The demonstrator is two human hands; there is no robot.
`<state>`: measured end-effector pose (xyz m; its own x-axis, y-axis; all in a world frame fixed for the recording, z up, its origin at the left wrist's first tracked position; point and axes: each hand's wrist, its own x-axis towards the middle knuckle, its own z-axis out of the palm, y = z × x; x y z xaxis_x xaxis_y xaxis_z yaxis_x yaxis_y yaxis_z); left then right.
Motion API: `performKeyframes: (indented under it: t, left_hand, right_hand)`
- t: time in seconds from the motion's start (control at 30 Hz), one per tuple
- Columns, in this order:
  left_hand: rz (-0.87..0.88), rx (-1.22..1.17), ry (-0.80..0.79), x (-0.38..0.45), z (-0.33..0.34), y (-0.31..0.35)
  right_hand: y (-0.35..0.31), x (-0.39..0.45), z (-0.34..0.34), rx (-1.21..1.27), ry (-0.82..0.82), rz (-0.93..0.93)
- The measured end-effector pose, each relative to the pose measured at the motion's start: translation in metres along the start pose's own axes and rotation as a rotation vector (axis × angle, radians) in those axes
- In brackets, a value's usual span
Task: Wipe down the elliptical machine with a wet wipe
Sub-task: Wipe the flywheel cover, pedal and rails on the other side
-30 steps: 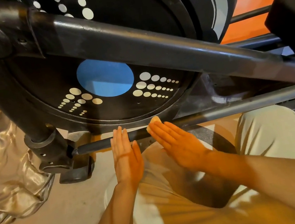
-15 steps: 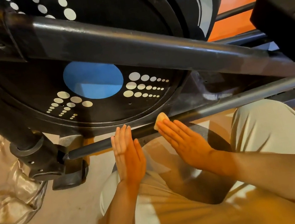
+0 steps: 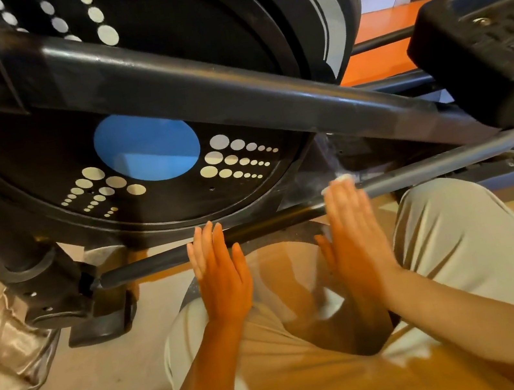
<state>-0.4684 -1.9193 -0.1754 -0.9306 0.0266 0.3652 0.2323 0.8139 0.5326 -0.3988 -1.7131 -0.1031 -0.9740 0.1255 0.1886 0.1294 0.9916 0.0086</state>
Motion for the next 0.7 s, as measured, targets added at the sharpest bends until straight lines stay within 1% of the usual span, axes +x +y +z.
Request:
performKeyframes:
  t: [0.1, 0.17, 0.23, 0.3, 0.37, 0.43, 0.53, 0.63, 0.7]
  left_hand:
    - [0.014, -0.01, 0.016, 0.0, -0.001, -0.002]
    - [0.003, -0.022, 0.027, 0.001, 0.001, -0.003]
    - [-0.001, -0.024, 0.039, 0.001, 0.002, -0.003]
    - [0.004, -0.022, 0.039, 0.0, 0.002, -0.002]
    - [0.005, -0.007, 0.041, 0.0, 0.002, 0.0]
    - [-0.009, -0.004, 0.038, 0.0, 0.001, 0.002]
    - [-0.017, -0.012, 0.042, 0.0, 0.002, 0.001]
    - [-0.009, 0.008, 0.054, -0.001, 0.004, 0.001]
    - [-0.051, -0.008, 0.066, 0.001, 0.004, 0.007]
  right_hand:
    - [-0.046, 0.018, -0.005, -0.024, -0.015, -0.153]
    - [-0.066, 0.026, -0.005, -0.031, -0.054, -0.206]
    - [-0.071, 0.028, -0.003, -0.037, -0.079, -0.237]
    - [-0.056, 0.025, -0.006, -0.03, -0.087, -0.255]
    - [-0.025, 0.02, -0.014, -0.015, -0.063, -0.195]
    - [0.013, 0.015, -0.021, -0.009, -0.035, -0.068]
    - [0.05, 0.008, -0.025, -0.091, -0.006, 0.076]
    - [0.033, 0.009, -0.017, -0.018, -0.008, 0.189]
    - [0.005, 0.012, -0.012, 0.057, 0.009, 0.17]
